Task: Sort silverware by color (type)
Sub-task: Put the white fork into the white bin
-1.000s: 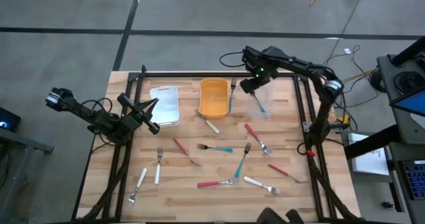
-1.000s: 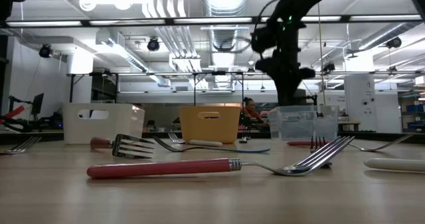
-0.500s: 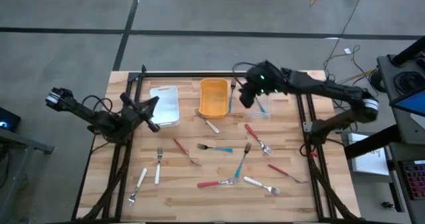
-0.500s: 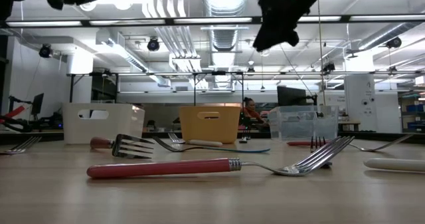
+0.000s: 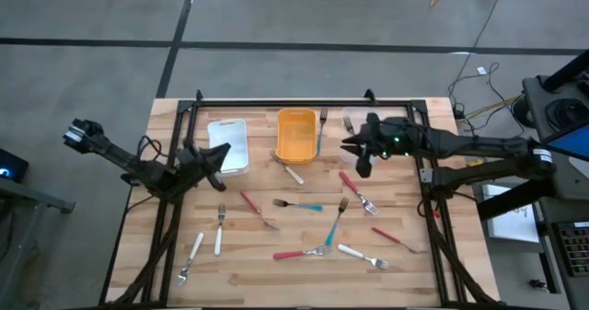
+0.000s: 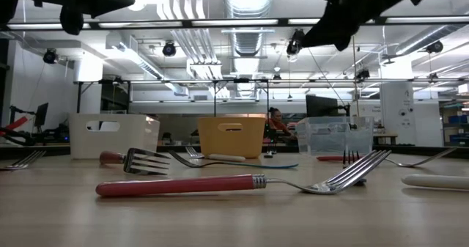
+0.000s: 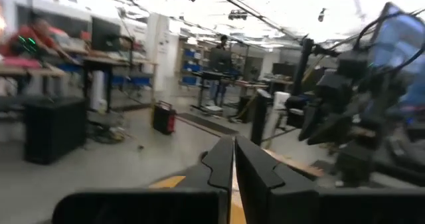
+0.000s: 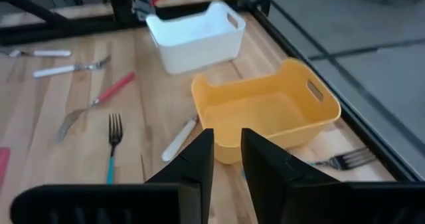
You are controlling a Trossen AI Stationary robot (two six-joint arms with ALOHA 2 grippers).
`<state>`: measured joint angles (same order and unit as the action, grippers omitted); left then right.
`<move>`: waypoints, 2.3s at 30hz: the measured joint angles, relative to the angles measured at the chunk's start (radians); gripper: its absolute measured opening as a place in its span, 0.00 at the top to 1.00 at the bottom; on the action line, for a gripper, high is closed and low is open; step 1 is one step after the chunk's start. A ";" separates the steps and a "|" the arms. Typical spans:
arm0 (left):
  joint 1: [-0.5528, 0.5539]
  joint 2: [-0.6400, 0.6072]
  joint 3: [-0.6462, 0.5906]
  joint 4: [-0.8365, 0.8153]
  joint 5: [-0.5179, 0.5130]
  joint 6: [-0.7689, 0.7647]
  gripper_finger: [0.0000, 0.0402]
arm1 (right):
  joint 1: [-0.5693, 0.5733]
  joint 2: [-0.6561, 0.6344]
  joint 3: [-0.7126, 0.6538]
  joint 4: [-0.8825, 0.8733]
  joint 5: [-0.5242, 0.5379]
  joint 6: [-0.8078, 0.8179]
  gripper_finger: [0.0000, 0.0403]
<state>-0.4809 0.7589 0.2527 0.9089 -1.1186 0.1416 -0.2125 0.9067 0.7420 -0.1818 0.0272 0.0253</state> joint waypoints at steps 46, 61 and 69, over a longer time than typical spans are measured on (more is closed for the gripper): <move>-0.114 0.669 0.670 -1.914 1.078 -2.095 0.94 | -0.033 -0.092 -0.131 0.219 0.001 -0.298 0.88; -0.113 0.830 0.667 -1.918 1.083 -2.068 0.59 | -0.033 -0.092 -0.132 0.217 0.001 -0.295 0.88; -0.113 0.887 0.667 -1.904 1.084 -2.051 0.61 | -0.033 -0.091 -0.134 0.216 0.001 -0.295 0.88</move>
<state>-0.5941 1.6457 0.9195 -0.9947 -0.0344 -1.9091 -0.2459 0.8154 0.6083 0.0345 0.0280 -0.2699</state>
